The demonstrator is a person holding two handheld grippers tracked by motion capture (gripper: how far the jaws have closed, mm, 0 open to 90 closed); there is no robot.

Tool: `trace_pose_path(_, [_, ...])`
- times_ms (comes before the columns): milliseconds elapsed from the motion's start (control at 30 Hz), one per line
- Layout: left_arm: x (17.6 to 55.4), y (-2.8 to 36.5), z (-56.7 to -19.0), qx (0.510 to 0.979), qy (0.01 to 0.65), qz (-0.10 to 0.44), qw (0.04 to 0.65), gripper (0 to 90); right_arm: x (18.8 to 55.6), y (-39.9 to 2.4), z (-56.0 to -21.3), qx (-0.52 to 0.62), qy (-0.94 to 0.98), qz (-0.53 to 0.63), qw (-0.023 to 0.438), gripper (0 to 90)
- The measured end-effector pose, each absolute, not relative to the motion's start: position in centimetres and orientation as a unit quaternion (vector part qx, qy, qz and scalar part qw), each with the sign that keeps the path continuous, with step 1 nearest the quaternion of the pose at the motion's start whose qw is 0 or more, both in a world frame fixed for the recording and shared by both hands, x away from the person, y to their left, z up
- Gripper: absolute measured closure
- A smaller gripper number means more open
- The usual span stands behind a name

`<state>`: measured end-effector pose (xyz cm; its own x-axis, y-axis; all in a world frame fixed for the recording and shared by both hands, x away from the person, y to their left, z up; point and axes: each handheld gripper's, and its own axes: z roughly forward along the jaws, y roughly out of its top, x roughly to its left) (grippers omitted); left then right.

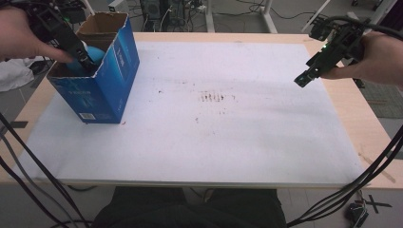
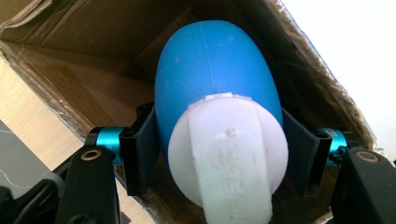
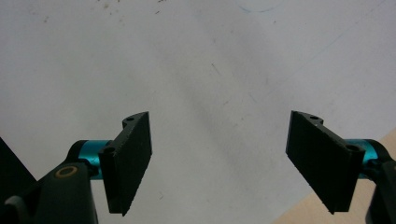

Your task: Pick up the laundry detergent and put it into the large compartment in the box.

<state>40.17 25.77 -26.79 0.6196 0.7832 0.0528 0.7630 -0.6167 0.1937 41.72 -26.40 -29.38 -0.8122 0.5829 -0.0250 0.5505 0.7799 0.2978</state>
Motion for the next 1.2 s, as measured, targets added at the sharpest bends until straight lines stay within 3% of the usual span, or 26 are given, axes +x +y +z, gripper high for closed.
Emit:
trace_pose_path(500, [40.32, 26.14, -26.89, 0.897, 0.430, 0.064, 0.078, 35.6, 41.73, -26.37, -29.47, 0.300, 0.943, 0.136, 0.056, 22.0])
trace_pose_path(1200, [40.24, 25.69, -27.33, 0.912, 0.402, 0.055, 0.066, 20.9, 41.75, -26.38, -29.75, 0.300, 0.942, 0.138, 0.052, 22.0])
